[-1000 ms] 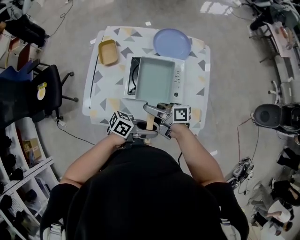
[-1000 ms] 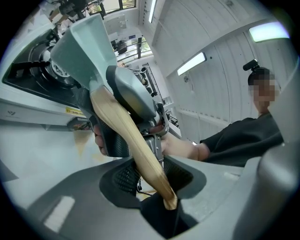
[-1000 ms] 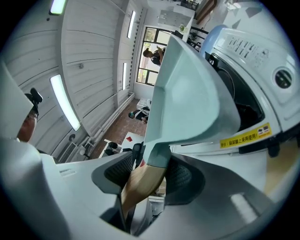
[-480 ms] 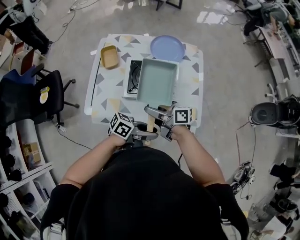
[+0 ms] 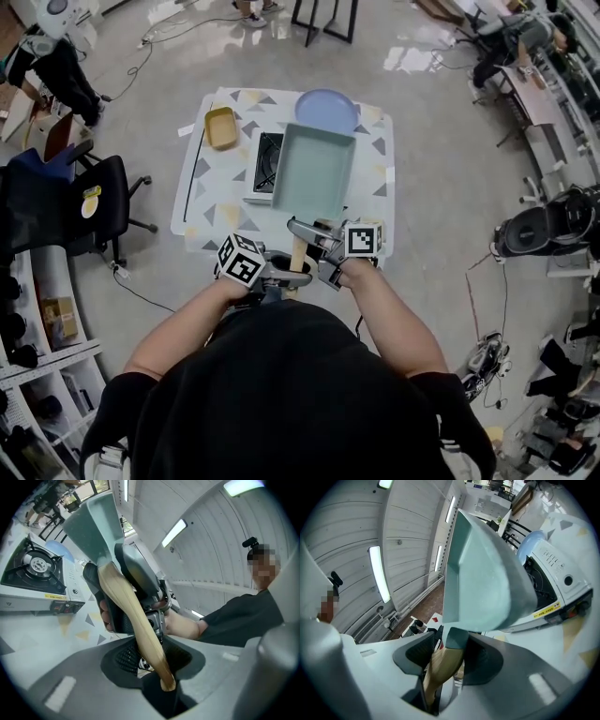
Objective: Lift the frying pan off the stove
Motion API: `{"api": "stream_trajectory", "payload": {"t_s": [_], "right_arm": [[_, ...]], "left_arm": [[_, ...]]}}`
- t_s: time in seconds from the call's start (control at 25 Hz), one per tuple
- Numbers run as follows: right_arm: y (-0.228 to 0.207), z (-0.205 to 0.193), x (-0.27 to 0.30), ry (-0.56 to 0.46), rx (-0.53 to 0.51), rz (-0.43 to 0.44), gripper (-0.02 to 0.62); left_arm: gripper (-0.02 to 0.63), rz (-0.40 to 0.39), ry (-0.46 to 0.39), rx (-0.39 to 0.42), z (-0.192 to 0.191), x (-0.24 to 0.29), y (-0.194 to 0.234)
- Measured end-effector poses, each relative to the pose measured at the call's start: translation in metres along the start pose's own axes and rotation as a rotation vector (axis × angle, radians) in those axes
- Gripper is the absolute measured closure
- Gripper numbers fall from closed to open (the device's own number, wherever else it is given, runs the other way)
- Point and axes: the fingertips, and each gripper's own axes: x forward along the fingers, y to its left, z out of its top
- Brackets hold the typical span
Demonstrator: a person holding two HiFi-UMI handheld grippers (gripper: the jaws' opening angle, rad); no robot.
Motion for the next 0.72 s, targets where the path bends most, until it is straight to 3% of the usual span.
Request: {"api": "stream_trajectory", "payload": {"t_s": [0.72], "right_arm": [[0.057, -0.014, -0.021, -0.030, -0.097, 0.000, 0.400]], "left_arm": [[0.353, -0.009, 0.026, 0.136, -0.011, 0.008, -0.050]]}}
